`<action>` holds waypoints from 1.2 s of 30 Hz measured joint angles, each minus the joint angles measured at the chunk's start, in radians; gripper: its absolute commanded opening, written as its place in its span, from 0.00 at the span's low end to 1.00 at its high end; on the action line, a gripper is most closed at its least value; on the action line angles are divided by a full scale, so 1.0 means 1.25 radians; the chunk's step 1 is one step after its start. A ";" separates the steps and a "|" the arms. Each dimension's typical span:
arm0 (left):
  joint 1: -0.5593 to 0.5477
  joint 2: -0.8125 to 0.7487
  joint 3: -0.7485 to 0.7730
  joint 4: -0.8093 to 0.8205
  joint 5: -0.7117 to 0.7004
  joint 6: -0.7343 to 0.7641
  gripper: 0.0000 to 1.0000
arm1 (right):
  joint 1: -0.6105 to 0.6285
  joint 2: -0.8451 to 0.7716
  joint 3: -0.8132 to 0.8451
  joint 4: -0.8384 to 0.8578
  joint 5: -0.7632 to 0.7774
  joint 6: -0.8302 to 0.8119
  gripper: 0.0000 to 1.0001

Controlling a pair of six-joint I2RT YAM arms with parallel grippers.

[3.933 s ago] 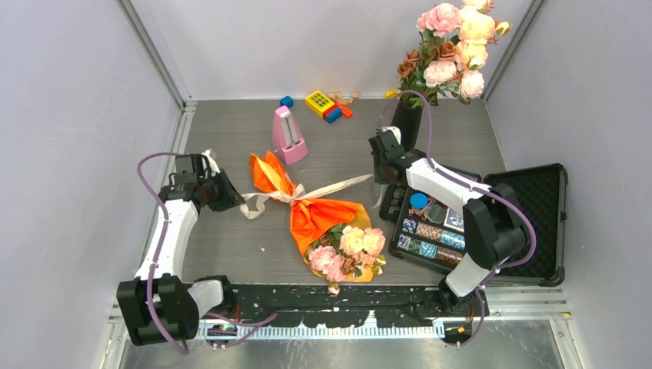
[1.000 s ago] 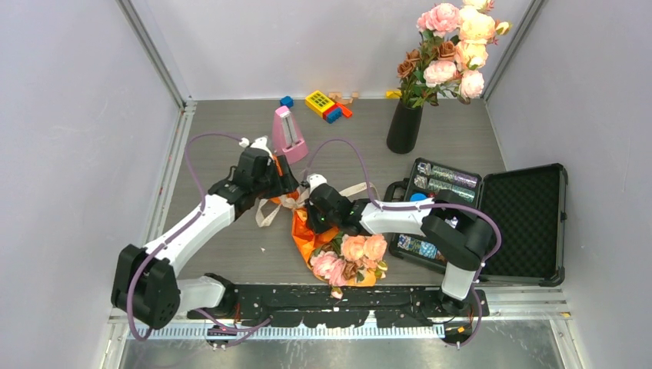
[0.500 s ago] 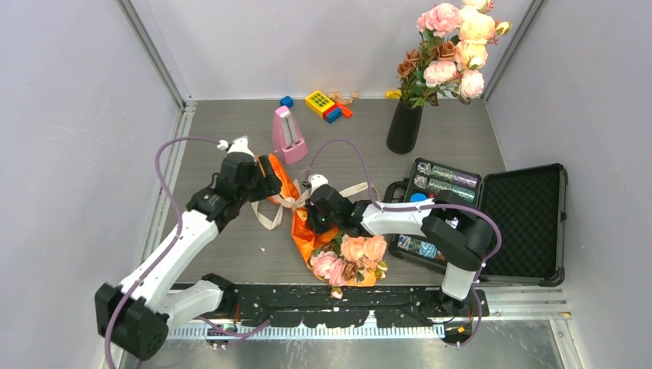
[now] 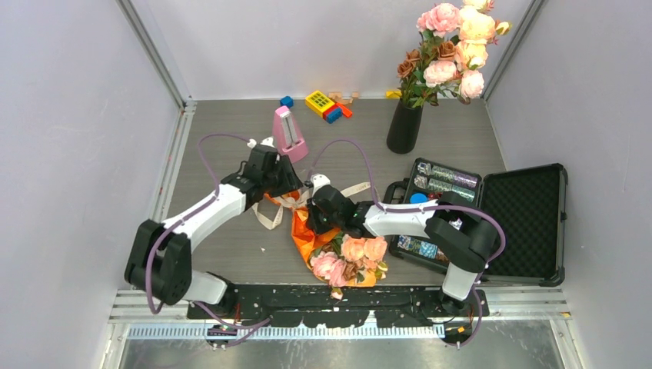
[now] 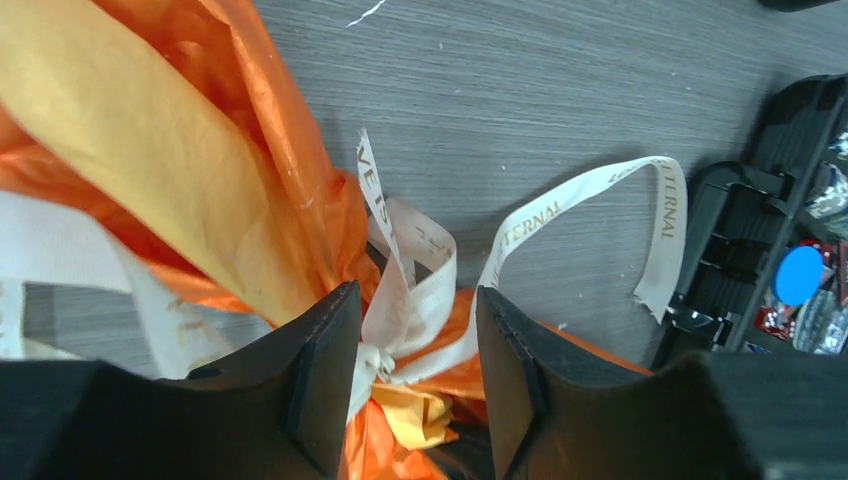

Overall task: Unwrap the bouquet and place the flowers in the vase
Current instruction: Untie the ribbon from the wrapping paper.

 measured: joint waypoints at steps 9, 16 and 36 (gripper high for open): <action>0.000 0.129 0.008 0.041 0.007 0.000 0.40 | 0.000 -0.001 -0.004 0.006 0.000 0.007 0.00; 0.000 0.172 0.021 0.070 0.019 -0.002 0.22 | 0.000 -0.001 -0.007 0.010 -0.001 0.007 0.00; -0.001 0.006 -0.138 0.216 0.061 -0.048 0.00 | -0.014 -0.171 0.036 -0.193 0.061 -0.003 0.62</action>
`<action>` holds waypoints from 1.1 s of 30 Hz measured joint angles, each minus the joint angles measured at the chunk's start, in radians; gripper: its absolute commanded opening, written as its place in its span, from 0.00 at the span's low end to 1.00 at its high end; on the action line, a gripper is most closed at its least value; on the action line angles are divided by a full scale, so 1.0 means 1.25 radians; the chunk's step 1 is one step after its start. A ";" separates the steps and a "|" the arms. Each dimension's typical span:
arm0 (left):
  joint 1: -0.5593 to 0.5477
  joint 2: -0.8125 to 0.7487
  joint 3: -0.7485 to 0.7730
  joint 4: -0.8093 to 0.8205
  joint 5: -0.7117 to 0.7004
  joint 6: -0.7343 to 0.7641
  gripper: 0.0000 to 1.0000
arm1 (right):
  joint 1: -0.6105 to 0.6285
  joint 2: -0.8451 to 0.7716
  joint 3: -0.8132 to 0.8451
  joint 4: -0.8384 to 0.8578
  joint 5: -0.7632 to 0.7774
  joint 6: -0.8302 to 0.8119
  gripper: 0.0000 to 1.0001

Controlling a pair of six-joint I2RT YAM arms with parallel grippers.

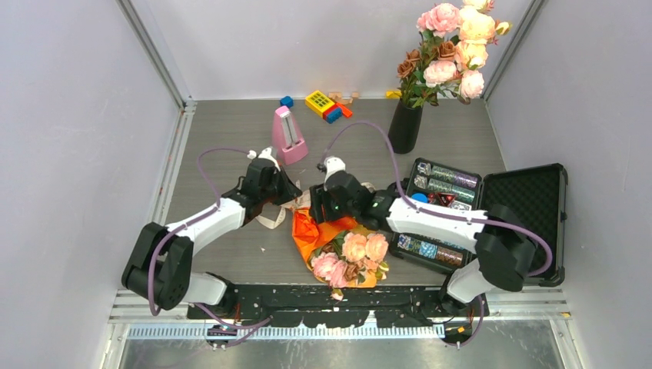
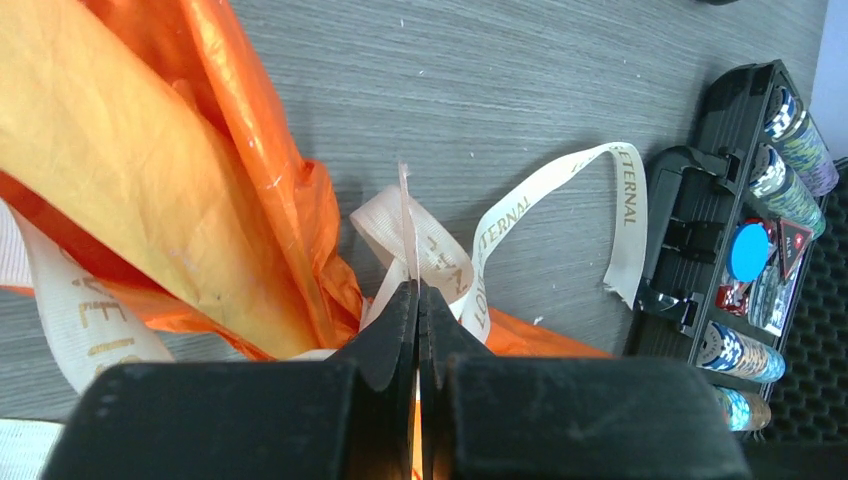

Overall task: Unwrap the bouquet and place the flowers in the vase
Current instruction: Untie the ribbon from the wrapping paper.

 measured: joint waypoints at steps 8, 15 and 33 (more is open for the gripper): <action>0.000 -0.016 -0.022 0.004 0.008 0.000 0.00 | -0.182 -0.043 0.041 -0.078 0.002 -0.016 0.71; 0.000 -0.037 -0.031 0.005 0.014 -0.001 0.00 | -0.333 -0.040 -0.012 -0.116 0.002 0.039 0.73; 0.000 -0.037 -0.031 0.005 0.034 -0.009 0.00 | -0.346 0.106 -0.063 -0.072 0.106 0.050 0.22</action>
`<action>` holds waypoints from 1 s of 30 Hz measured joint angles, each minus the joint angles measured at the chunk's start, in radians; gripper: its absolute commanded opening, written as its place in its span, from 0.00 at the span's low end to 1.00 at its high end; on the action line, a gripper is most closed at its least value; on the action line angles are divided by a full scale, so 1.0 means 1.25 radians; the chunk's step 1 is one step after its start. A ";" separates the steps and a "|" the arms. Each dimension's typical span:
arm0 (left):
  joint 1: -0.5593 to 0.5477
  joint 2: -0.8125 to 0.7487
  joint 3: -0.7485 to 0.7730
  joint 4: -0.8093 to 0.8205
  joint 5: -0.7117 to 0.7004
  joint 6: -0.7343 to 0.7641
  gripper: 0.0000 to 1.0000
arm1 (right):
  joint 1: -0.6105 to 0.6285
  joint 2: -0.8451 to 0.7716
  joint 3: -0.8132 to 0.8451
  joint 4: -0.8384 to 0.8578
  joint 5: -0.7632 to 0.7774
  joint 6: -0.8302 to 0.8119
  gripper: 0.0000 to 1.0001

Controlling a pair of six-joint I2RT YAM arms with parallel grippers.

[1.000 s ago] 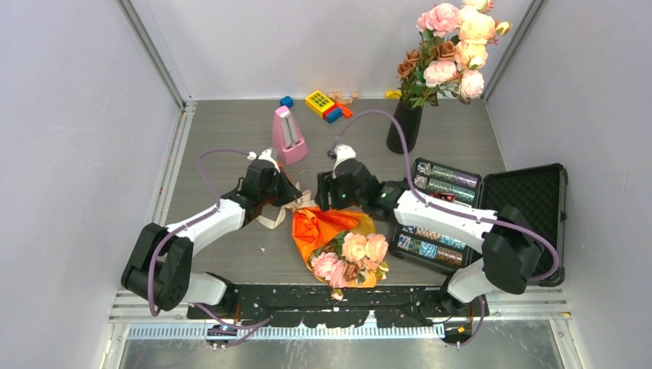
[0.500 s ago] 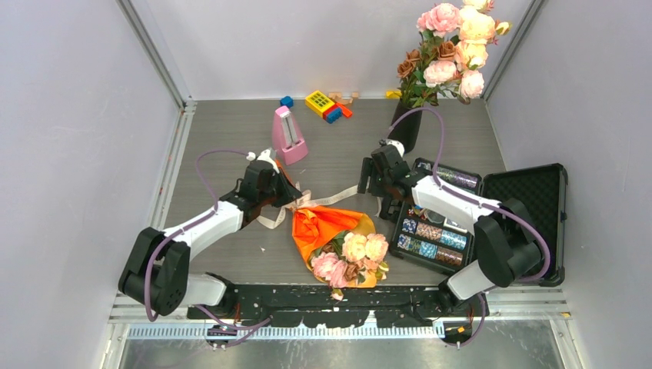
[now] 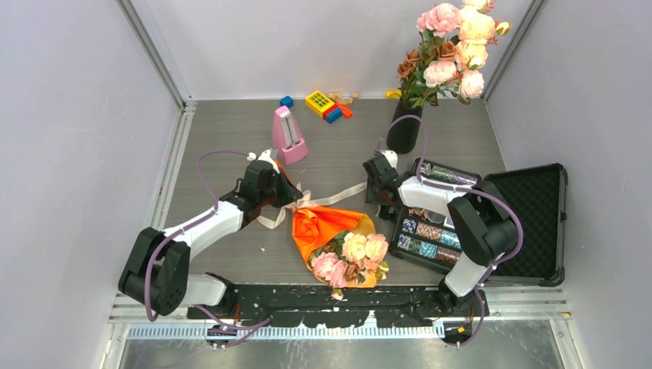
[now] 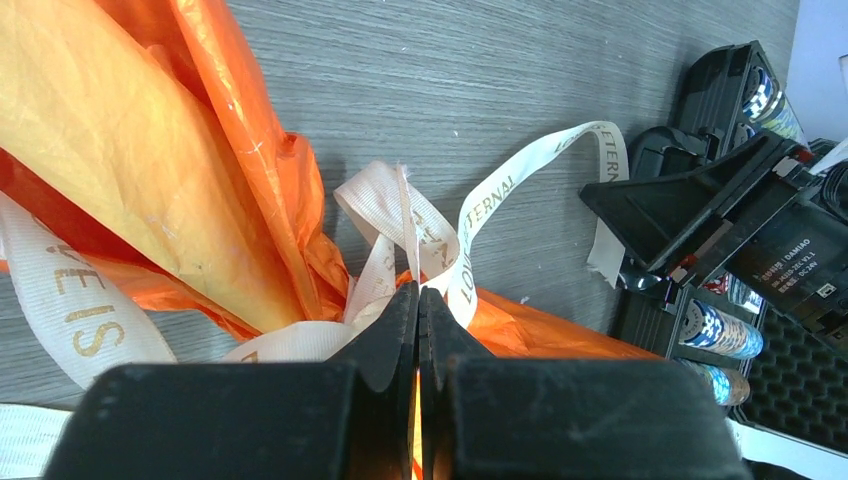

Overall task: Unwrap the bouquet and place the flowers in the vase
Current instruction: Untie the ribbon from the wrapping paper.

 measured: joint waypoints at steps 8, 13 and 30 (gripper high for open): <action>0.010 -0.043 0.006 -0.052 -0.014 -0.002 0.00 | 0.000 0.007 0.007 -0.014 0.044 -0.040 0.00; 0.056 -0.091 0.033 -0.093 -0.008 -0.002 0.00 | -0.004 -0.019 0.018 -0.038 0.102 -0.060 0.00; 0.231 -0.156 0.099 -0.225 0.091 0.038 0.00 | -0.053 -0.066 0.034 -0.055 0.193 -0.074 0.00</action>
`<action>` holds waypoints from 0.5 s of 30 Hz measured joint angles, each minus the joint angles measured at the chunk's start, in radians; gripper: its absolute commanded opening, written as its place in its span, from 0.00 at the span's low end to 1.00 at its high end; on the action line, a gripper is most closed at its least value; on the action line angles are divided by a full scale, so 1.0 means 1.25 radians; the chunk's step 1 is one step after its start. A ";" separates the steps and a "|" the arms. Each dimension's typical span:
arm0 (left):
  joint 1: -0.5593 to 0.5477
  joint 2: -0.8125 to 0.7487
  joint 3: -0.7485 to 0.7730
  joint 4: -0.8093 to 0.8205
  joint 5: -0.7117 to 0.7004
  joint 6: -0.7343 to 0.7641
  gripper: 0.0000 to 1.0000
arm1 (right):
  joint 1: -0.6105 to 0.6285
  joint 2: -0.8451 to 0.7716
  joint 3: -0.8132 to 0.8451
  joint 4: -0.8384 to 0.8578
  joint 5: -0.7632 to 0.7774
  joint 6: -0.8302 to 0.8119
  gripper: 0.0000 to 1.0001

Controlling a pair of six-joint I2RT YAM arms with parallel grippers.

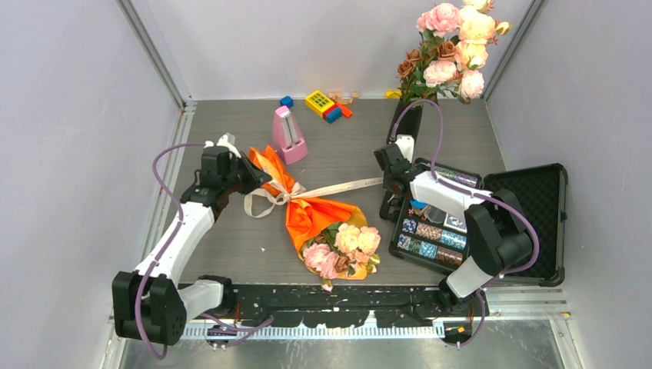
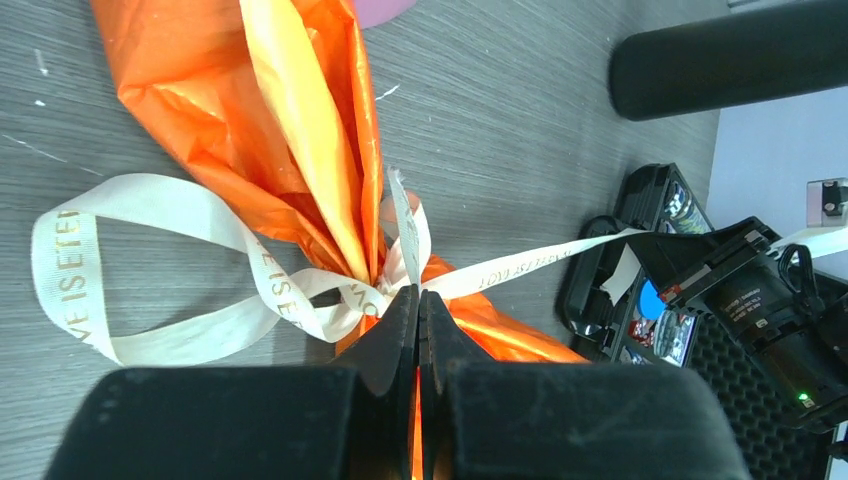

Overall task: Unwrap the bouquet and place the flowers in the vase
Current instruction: Untie the ribbon from the wrapping paper.

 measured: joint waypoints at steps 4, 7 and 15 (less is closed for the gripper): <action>0.031 -0.016 0.014 -0.030 0.019 0.014 0.00 | -0.007 -0.003 0.000 -0.001 0.000 -0.001 0.00; 0.049 -0.016 0.030 -0.047 0.034 0.024 0.00 | -0.013 -0.003 0.000 -0.001 -0.001 -0.001 0.00; 0.102 -0.016 0.043 -0.070 0.071 0.044 0.00 | -0.021 -0.003 0.000 -0.002 -0.001 -0.001 0.00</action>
